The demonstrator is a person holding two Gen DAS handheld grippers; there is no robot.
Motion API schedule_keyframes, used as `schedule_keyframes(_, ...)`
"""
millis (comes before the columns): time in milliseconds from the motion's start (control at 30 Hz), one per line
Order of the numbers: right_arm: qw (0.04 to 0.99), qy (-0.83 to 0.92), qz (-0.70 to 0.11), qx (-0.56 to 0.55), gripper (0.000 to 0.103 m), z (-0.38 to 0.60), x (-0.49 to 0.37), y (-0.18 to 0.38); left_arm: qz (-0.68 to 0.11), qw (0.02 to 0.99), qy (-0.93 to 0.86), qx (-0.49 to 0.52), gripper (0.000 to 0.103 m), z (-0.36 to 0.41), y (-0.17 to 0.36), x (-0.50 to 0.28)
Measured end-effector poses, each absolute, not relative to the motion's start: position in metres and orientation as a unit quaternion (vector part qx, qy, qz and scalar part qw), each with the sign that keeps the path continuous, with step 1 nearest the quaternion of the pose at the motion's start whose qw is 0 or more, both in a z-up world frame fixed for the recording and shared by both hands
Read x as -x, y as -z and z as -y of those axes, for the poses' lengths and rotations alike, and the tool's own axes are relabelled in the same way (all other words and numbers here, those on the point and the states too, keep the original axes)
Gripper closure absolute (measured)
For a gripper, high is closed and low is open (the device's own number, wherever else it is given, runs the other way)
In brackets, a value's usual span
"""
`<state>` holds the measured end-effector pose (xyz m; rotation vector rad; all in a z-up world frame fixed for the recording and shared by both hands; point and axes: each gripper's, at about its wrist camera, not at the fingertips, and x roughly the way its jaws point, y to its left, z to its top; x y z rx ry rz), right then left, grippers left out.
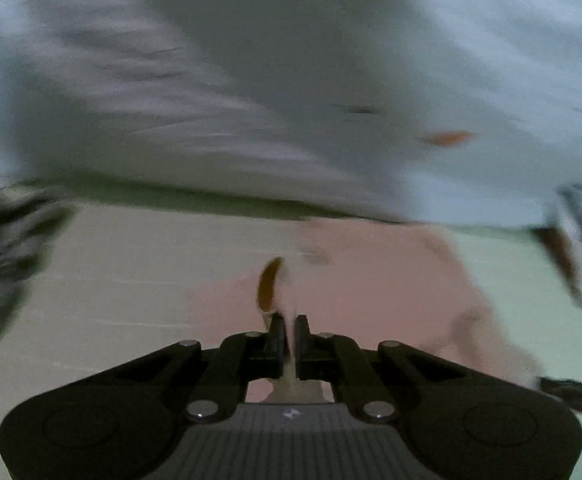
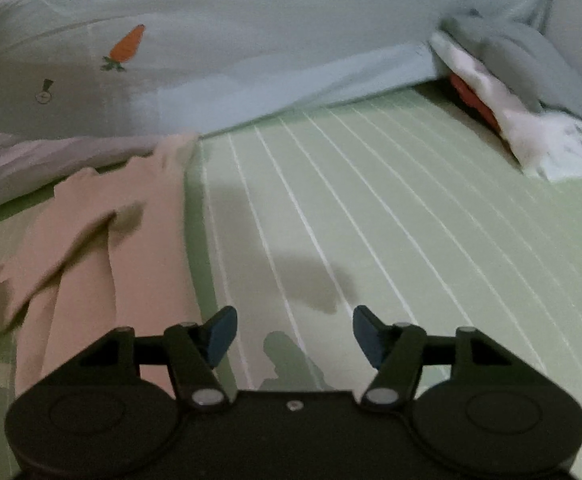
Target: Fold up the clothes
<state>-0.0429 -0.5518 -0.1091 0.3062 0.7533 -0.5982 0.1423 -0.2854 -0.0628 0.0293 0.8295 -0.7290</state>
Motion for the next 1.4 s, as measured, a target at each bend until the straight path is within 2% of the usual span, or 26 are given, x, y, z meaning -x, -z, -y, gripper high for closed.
schedule_keyframes(100, 0.882, 0.276, -0.355, -0.142, 0.038, 0.545, 0.045, 0.106, -0.418, 0.818, 0.394, -0.034, 0.09, 0.315, 0.071, -0.112)
schedule_keyframes(133, 0.884, 0.272, -0.353, -0.141, 0.038, 0.543, 0.046, 0.105, -0.426, 0.806, 0.408, -0.041, 0.075, 0.324, 0.074, -0.102)
schedule_keyframes(167, 0.886, 0.268, -0.351, -0.139, 0.038, 0.541, 0.047, 0.103, -0.435, 0.794, 0.423, -0.048, 0.066, 0.334, 0.078, -0.091)
schedule_keyframes(200, 0.889, 0.264, -0.349, -0.137, 0.037, 0.539, 0.048, 0.102, -0.44, 0.788, 0.427, -0.058, 0.049, 0.338, 0.08, -0.084)
schedule_keyframes(233, 0.891, 0.261, -0.347, -0.136, 0.035, 0.536, 0.049, 0.101, -0.44, 0.787, 0.427, -0.064, 0.042, 0.337, 0.081, -0.08)
schedule_keyframes(333, 0.897, 0.25, -0.34, -0.131, 0.025, 0.53, 0.051, 0.098, -0.436, 0.801, 0.405, -0.059, 0.033, 0.327, 0.08, -0.076)
schedule_keyframes(500, 0.911, 0.214, -0.335, -0.112, 0.025, 0.513, 0.04, 0.094, -0.435, 0.837, 0.328, -0.049, 0.026, 0.301, 0.083, -0.091)
schedule_keyframes(600, 0.919, 0.176, -0.34, -0.093, 0.025, 0.497, 0.012, 0.096, -0.445, 0.85, 0.278, -0.045, 0.016, 0.29, 0.09, -0.097)
schedule_keyframes(867, 0.917, 0.1, -0.377, -0.08, 0.025, 0.469, -0.04, 0.119, -0.471, 0.849, 0.233, -0.054, 0.013, 0.284, 0.112, -0.118)
schedule_keyframes(967, 0.909, 0.076, -0.4, -0.089, 0.038, 0.465, -0.049, 0.128, -0.478, 0.846, 0.23, -0.057, 0.013, 0.283, 0.116, -0.125)
schedule_keyframes(1000, 0.907, 0.069, -0.405, -0.096, 0.051, 0.465, -0.051, 0.128, -0.478, 0.846, 0.229, -0.058, 0.013, 0.281, 0.116, -0.126)
schedule_keyframes(1067, 0.905, 0.06, -0.404, -0.119, 0.064, 0.467, -0.051, 0.127, -0.472, 0.85, 0.226, -0.058, 0.012, 0.28, 0.113, -0.128)
schedule_keyframes(1133, 0.905, 0.055, -0.399, -0.138, 0.092, 0.468, -0.047, 0.122, -0.464, 0.855, 0.223, -0.056, 0.012, 0.279, 0.109, -0.129)
schedule_keyframes(1167, 0.906, 0.052, -0.398, -0.134, 0.097, 0.466, -0.044, 0.12, -0.457, 0.859, 0.225, -0.051, 0.012, 0.278, 0.105, -0.128)
schedule_keyframes(1200, 0.907, 0.048, -0.397, -0.13, 0.101, 0.464, -0.042, 0.117, -0.448, 0.863, 0.229, -0.045, 0.012, 0.276, 0.1, -0.126)
schedule_keyframes(1400, 0.919, 0.052, -0.357, -0.162, 0.102, 0.465, -0.002, 0.096, -0.402, 0.88, 0.25, -0.047, 0.012, 0.275, 0.071, -0.094)
